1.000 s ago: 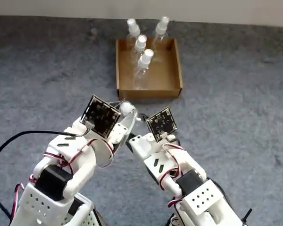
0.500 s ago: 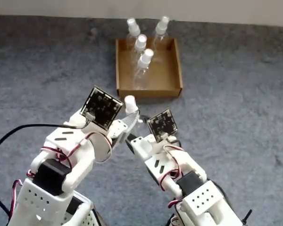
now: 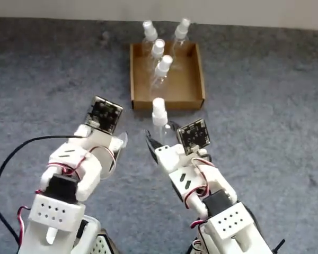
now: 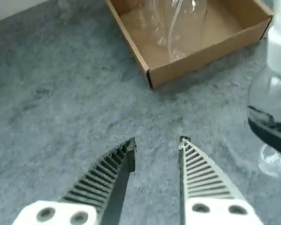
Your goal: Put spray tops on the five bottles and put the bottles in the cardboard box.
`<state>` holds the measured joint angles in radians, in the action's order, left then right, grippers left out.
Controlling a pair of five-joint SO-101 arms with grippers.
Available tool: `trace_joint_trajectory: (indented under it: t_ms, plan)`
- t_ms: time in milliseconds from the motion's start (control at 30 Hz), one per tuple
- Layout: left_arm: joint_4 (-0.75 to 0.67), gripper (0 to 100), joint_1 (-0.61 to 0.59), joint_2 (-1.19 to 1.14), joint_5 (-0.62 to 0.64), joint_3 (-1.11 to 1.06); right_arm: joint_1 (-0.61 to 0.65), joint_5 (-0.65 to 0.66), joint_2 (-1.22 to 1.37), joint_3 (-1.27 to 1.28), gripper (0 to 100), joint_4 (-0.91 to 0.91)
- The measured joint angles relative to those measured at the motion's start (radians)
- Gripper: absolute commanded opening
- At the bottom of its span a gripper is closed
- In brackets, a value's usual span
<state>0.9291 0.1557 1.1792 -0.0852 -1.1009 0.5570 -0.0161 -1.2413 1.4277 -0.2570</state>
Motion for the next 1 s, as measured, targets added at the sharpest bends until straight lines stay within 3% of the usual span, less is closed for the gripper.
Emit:
trace_joint_trajectory:
  t_ms: [133, 267, 367, 633, 800, 1000]
  plan:
    - [-0.052, 11, -0.011, 0.0, 0.0, -0.1, -0.029, 0.0, 0.0, 0.0, 0.5, 0.0]
    - [-0.084, 20, -0.006, 0.0, 0.0, -0.135, -0.035, 0.0, 0.0, -0.005, 0.5, 0.0]
    - [-0.091, 22, -0.009, 0.0, 0.0, -0.143, -0.035, 0.0, 0.014, -0.063, 0.5, -0.017]
    - [-0.091, 22, 0.083, 0.025, 0.0, -0.146, -0.026, -0.041, 0.384, -0.44, 0.5, -0.107]
    - [0.009, 22, 0.086, 0.212, 0.0, -0.149, 0.052, -0.087, 0.598, -0.585, 0.5, -0.109]
    - [0.1, 22, 0.086, 0.56, 0.0, -0.235, 0.115, -0.092, 0.678, -0.626, 0.5, -0.109]
